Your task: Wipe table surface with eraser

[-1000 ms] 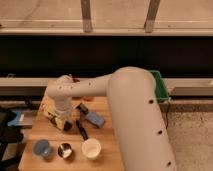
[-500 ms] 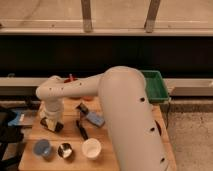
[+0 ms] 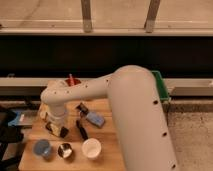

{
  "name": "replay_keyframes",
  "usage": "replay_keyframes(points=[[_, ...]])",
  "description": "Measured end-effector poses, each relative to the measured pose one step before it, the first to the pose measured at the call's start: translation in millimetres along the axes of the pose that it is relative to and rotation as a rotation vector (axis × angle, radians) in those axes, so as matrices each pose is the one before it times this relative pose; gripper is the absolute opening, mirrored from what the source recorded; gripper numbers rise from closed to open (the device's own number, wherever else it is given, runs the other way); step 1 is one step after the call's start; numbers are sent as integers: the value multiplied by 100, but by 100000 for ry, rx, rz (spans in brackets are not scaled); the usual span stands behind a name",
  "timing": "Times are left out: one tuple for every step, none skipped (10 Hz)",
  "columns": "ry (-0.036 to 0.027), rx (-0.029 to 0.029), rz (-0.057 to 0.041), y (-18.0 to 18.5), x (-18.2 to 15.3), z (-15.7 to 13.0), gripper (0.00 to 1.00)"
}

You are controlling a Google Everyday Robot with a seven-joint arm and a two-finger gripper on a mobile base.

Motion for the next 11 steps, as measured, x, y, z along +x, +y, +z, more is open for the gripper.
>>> replay_keyframes(points=[[-206,-4,1473,-1103,890,-239,0],[-132,55,341,-1159,717,-251,0],[-292,-74,-554,-279,39,-59,0],[-397,70,-1255,92,-468,-48,0],[-304,35,-1524,261,-734,-5,0],[-382,-226,-2052,514,-1175,10,0],[-153,-421,-2638,830,-1977,140,0],[397,-449,-1578,645,-1508,208,0],[910,-585,-1244,697,-1399,226,0],[521,-515,-65,291,-585,87,0],[19,-443,518,43,-44,54,0]])
